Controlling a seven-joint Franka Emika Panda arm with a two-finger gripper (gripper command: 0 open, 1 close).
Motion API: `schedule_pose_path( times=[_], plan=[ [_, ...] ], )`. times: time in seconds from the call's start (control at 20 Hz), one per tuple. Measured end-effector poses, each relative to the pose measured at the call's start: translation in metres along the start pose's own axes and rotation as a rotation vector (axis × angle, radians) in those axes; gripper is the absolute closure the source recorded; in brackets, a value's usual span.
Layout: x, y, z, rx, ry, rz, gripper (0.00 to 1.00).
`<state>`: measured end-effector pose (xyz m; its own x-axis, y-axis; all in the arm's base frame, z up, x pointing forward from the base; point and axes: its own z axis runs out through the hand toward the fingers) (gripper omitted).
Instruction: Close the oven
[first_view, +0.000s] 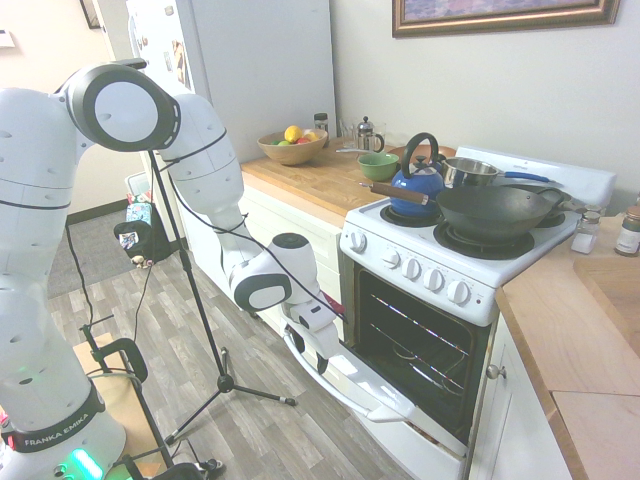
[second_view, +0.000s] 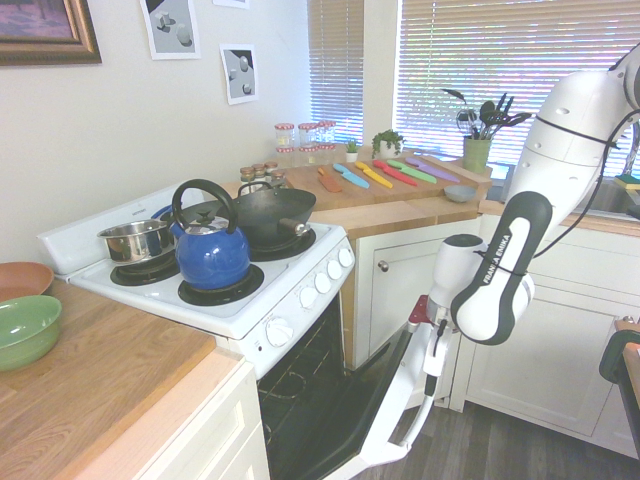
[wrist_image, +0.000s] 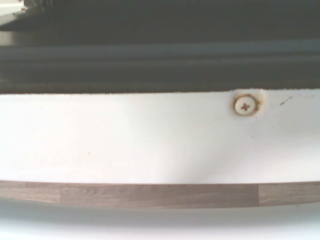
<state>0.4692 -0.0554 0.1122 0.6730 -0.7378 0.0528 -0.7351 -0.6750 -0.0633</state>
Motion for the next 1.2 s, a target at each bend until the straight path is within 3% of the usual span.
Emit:
schedule_pose_path(
  times=[0.8, 1.2],
  plan=[
    [0.030, -0.020, 0.031, 0.013, 0.017, -0.026, 0.00],
    [0.030, -0.083, 0.012, 0.057, 0.052, -0.097, 0.00]
  ],
)
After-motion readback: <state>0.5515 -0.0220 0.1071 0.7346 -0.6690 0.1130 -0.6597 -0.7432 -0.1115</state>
